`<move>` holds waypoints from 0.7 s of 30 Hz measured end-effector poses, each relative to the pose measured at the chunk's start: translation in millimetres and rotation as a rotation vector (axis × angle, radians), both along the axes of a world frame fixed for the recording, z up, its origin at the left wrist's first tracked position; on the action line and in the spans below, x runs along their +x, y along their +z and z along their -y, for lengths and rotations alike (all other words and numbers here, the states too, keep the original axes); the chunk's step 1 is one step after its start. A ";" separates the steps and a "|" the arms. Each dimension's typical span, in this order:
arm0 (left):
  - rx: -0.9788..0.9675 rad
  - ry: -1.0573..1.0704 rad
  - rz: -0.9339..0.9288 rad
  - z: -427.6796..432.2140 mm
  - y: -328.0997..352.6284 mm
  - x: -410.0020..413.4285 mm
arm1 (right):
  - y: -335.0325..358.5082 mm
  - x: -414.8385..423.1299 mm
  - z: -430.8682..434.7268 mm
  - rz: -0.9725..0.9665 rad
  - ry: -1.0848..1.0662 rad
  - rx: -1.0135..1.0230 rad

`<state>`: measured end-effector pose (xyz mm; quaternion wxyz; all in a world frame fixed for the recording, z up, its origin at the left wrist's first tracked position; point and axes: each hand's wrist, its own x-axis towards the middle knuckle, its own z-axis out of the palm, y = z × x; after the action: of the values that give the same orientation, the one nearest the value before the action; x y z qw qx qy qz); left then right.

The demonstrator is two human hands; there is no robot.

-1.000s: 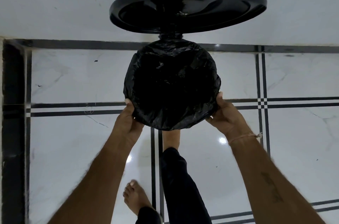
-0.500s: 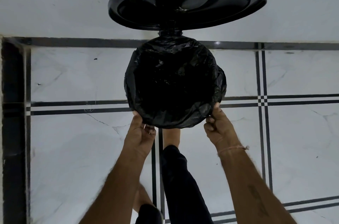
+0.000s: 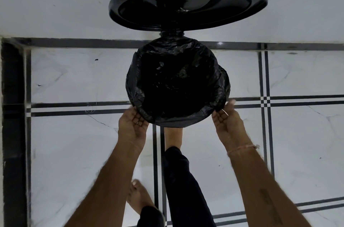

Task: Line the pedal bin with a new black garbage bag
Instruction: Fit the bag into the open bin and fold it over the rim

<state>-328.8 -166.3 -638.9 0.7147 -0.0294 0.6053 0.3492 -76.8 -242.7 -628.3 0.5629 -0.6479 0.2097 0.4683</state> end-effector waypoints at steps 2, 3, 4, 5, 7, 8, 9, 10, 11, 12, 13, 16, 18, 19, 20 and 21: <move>0.028 -0.049 -0.040 -4.2 3.6 0.0 | 6.2 3.4 -4.6 0.037 0.076 0.006; 0.039 -0.084 -0.058 -6.8 4.9 -0.1 | 7.3 5.9 -7.9 0.050 0.122 0.000; 0.040 -0.118 -0.078 -10.6 5.3 0.0 | 7.7 7.7 -12.7 0.052 0.158 -0.016; 0.034 -0.136 -0.093 -14.5 5.1 -0.4 | 6.6 10.0 -17.4 0.050 0.175 -0.042; 0.015 -0.138 -0.103 -24.1 4.0 -3.4 | 3.4 13.4 -26.9 0.020 0.147 -0.055; 0.009 -0.125 -0.091 -28.5 3.2 -4.3 | 0.9 15.3 -31.1 -0.002 0.120 -0.050; -0.001 -0.109 -0.071 -31.5 3.0 -4.9 | -1.3 17.5 -34.1 -0.024 0.096 -0.046; -0.012 -0.101 -0.049 -33.5 2.5 -5.3 | -3.5 19.3 -36.2 -0.042 0.077 -0.041; -0.022 -0.097 -0.031 -34.5 1.6 -6.1 | -4.4 20.4 -37.4 -0.042 0.070 -0.045; -0.023 -0.102 -0.018 -34.8 0.4 -6.9 | -5.2 20.4 -37.9 -0.023 0.070 -0.053; -0.022 -0.100 -0.012 -35.4 -1.1 -8.4 | -5.5 20.8 -37.9 0.021 0.080 -0.064; 0.013 -0.084 -0.019 -37.1 -9.1 -13.7 | -3.5 19.1 -35.7 0.194 0.135 -0.060; 0.049 -0.076 -0.081 -36.1 -11.8 -15.4 | -0.8 16.9 -32.4 0.265 0.226 -0.022; 0.062 -0.080 -0.127 -34.6 -10.0 -14.3 | -0.3 16.4 -30.4 0.280 0.261 0.002; 0.081 -0.090 -0.178 -32.6 -6.8 -12.3 | -1.3 16.4 -27.9 0.278 0.278 0.028; 0.101 -0.095 -0.220 -30.0 -3.0 -10.0 | -1.1 16.2 -25.4 0.263 0.278 0.056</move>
<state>-338.8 -136.3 -641.8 0.6601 0.0740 0.6626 0.3461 -60.6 -217.2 -629.3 0.5331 -0.7104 0.0300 0.4585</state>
